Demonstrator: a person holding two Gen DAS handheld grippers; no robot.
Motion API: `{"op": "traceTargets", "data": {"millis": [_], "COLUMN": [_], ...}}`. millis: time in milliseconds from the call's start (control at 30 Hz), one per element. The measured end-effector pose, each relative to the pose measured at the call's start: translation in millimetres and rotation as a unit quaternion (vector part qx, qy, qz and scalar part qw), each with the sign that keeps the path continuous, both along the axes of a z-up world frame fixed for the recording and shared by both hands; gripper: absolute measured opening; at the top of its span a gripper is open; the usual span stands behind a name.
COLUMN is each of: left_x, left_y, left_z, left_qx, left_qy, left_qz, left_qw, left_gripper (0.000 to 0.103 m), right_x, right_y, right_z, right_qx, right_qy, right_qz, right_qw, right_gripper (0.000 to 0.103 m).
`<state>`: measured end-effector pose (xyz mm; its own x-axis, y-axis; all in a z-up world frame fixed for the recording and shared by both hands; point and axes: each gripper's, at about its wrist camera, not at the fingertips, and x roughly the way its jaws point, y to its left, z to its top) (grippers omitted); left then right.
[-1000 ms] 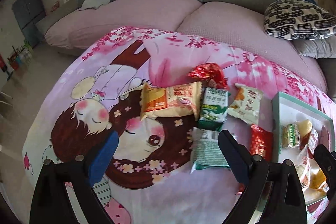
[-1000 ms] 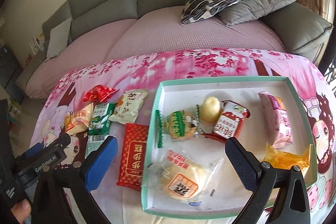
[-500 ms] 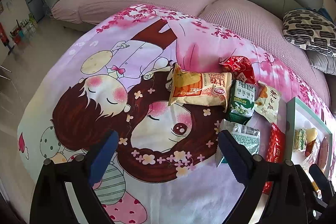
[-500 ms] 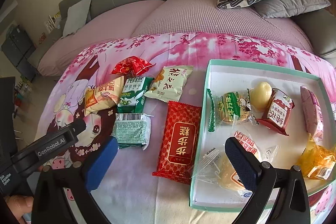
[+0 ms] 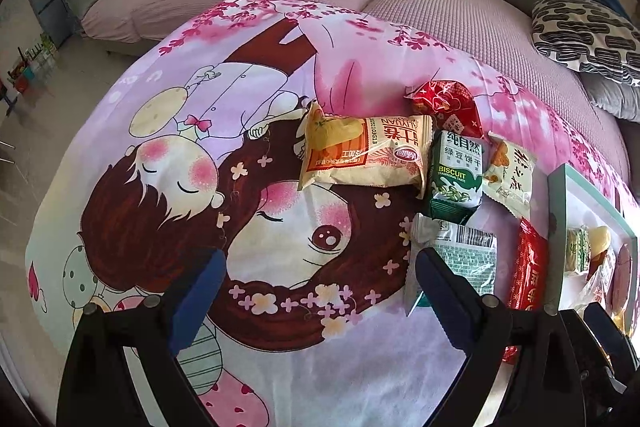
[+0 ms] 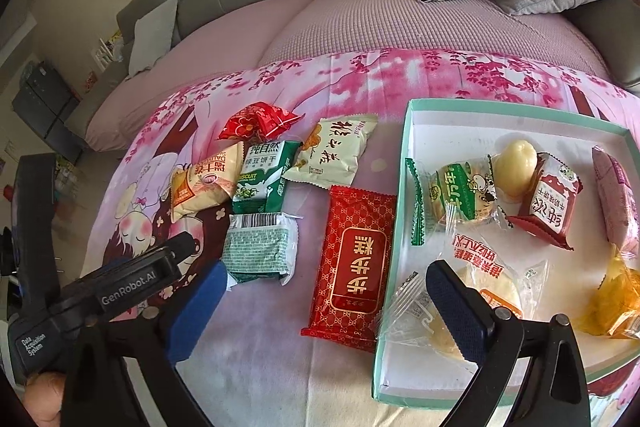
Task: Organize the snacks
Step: 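Move left tool over grey-green barcode pack while right tool moves over long red bag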
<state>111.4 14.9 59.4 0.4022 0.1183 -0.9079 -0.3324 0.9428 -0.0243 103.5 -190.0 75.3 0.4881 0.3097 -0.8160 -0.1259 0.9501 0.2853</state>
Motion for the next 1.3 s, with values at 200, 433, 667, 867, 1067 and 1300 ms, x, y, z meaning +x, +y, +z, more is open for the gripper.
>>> {"op": "traceTargets", "data": {"millis": [200,433,667,867,1067,1300], "left_x": [5.0,19.5,32.3,38.6,44.4,45.4], "left_y": [-2.4,-20.0,-35.4,-50.4,-62.0,-19.7], "left_z": [1.3,-2.3,-17.7,-27.1,-41.3,-42.9], "left_qx": [-0.023,-0.037,-0.071,-0.076,-0.058,-0.052], "left_qy": [-0.005,0.000,0.023,0.029,0.050,0.056], "left_qz": [-0.012,-0.051,-0.077,-0.097,-0.109,-0.043], "left_qw": [0.9996,0.9980,0.9943,0.9919,0.9911,0.9961], "left_gripper": [0.096,0.096,0.096,0.096,0.096,0.096], "right_x": [0.8,2.8,1.6,2.4,2.4,4.5], "right_y": [-5.0,-11.8,-25.5,-33.7,-33.7,-18.4], "right_z": [1.5,2.2,11.3,11.6,12.2,14.6], "right_qx": [0.007,0.015,0.034,0.041,0.041,0.043], "right_qy": [-0.003,-0.003,-0.017,-0.016,-0.017,-0.024], "right_qz": [-0.007,-0.023,-0.042,-0.050,-0.047,-0.021], "right_qw": [1.000,1.000,0.998,0.998,0.998,0.999], "right_gripper": [0.086,0.069,0.063,0.063,0.063,0.056]}}
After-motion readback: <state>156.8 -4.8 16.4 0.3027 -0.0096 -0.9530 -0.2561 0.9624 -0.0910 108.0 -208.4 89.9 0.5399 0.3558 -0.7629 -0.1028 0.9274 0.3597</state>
